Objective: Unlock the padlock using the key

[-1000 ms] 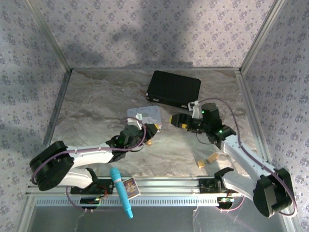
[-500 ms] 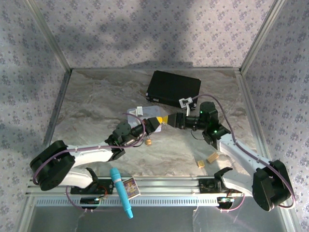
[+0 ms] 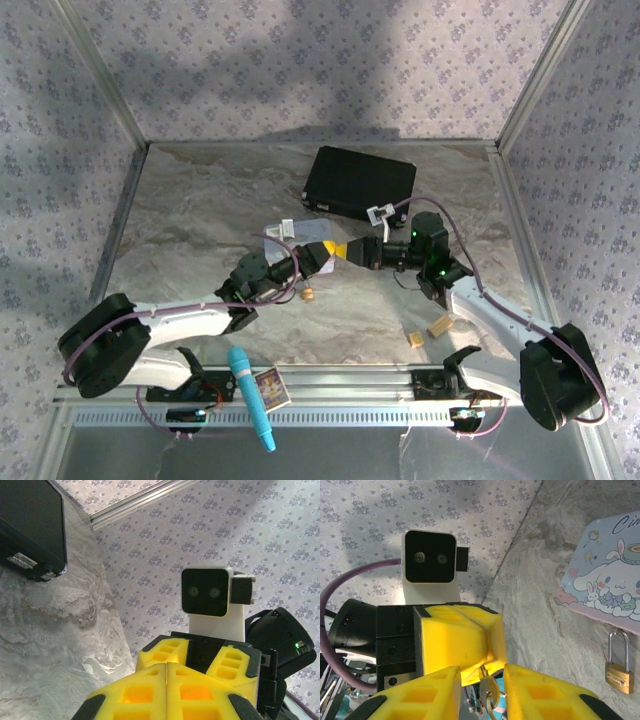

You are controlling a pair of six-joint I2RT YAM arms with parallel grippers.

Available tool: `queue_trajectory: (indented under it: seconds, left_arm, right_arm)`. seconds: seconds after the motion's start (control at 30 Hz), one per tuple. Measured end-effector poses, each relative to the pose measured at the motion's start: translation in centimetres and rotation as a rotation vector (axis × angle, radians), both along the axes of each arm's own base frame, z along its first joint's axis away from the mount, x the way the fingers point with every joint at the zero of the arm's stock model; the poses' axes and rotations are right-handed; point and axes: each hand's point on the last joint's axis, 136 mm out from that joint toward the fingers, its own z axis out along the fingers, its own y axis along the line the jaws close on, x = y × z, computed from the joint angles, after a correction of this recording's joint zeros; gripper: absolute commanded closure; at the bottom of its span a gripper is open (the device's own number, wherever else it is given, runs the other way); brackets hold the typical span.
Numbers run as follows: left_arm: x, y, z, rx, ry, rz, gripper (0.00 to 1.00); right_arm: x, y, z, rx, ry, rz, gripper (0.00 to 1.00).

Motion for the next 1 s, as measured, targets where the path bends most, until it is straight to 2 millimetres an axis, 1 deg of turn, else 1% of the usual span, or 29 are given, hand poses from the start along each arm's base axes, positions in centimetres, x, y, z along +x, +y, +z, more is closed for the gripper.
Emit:
queue_trajectory:
  seconds: [0.23,0.3,0.4,0.47,0.63,0.67,0.7,0.77,0.8,0.87,0.9,0.93,1.0]
  left_arm:
    - [-0.1,0.1,0.1,-0.001,-0.002,0.0,1.0]
    - [-0.1,0.1,-0.1,0.006,-0.002,0.001,1.0]
    - [-0.1,0.1,-0.1,0.008,-0.004,0.001,1.0]
    - [-0.1,0.2,0.0,0.006,-0.006,0.004,1.0]
    - [-0.1,0.5,-0.1,0.013,-0.004,0.009,0.99]
    - [-0.2,0.5,-0.1,0.021,-0.004,0.012,0.8]
    - [-0.2,0.6,-0.2,0.032,-0.006,0.014,0.58]
    - [-0.1,1.1,-0.9,0.069,0.015,0.036,0.25]
    - [0.1,1.5,-1.4,0.101,0.026,0.056,0.2]
    - [0.3,2.4,-2.5,0.174,0.054,0.1,0.19]
    - [0.5,3.0,-3.1,0.222,0.073,0.127,0.19]
    - [0.8,3.6,-3.5,0.275,0.091,0.159,0.2]
    - [1.2,4.7,-4.0,0.367,0.115,0.211,0.28]
  right_arm:
    - [-0.3,0.0,-0.5,0.0,0.014,0.008,0.84]
    - [-0.4,0.0,-0.5,0.003,0.014,0.01,0.91]
    - [-0.4,0.0,-0.5,0.006,0.018,0.009,0.93]
    - [-0.4,0.0,-0.5,0.008,0.017,0.009,1.0]
    - [-0.4,0.0,-0.5,0.009,0.022,0.01,1.0]
    - [-0.4,0.0,-0.5,0.009,0.022,0.01,1.0]
    - [-0.5,0.0,-0.6,0.008,0.024,0.011,1.0]
    - [-0.5,0.0,-0.8,0.004,0.029,0.008,1.0]
    - [-0.4,-0.1,-1.0,-0.001,0.032,0.001,1.0]
    - [-0.2,-0.2,-1.5,-0.019,0.038,-0.012,1.0]
    - [-0.1,-0.4,-2.1,-0.043,0.046,-0.025,1.0]
    - [0.1,-0.5,-2.8,-0.068,0.056,-0.04,1.0]
    - [0.2,-0.9,-4.3,-0.126,0.079,-0.069,1.0]
